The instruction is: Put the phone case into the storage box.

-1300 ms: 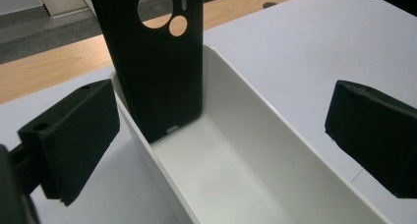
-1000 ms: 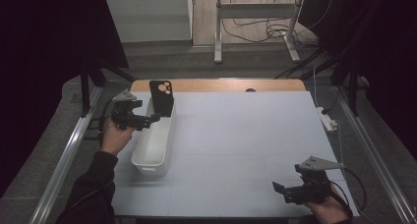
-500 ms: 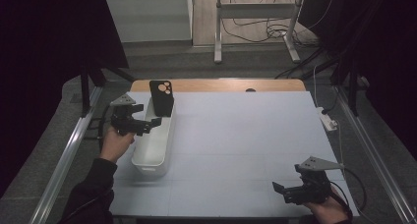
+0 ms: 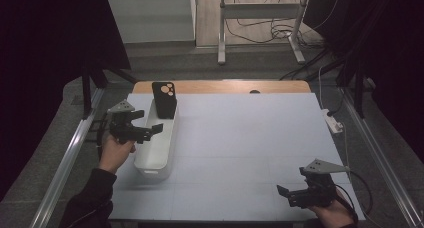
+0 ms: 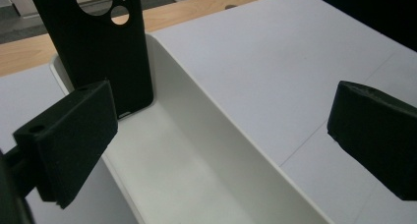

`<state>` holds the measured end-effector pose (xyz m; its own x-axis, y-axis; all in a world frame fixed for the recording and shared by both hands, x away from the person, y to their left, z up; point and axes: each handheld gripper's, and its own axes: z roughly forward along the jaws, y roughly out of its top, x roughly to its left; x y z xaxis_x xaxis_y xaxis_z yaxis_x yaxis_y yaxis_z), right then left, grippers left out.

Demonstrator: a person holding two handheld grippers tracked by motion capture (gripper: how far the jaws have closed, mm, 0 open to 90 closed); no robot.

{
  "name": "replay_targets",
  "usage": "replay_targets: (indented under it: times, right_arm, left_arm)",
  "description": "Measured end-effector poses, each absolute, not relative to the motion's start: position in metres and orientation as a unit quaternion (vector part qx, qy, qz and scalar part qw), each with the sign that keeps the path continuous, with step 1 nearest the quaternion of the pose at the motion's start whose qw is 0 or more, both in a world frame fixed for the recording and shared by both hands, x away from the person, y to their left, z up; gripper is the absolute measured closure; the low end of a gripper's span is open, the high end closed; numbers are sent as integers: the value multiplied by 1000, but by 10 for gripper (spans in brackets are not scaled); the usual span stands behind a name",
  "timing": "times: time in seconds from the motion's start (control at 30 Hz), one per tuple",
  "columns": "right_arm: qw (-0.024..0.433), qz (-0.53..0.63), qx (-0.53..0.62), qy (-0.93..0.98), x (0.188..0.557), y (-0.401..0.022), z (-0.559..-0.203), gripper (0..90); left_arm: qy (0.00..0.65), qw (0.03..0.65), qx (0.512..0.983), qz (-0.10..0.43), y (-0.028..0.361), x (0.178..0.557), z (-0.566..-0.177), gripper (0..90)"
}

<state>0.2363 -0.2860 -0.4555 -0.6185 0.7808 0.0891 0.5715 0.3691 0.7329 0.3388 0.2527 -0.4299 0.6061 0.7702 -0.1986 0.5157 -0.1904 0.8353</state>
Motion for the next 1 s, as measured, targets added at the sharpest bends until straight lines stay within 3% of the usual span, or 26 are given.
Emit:
replay_targets:
  times: [1.0]
  right_arm:
    - [139,376,420,814,237,-286,-456,0]
  left_arm:
    - [404,460,778,145,244,291,-430,0]
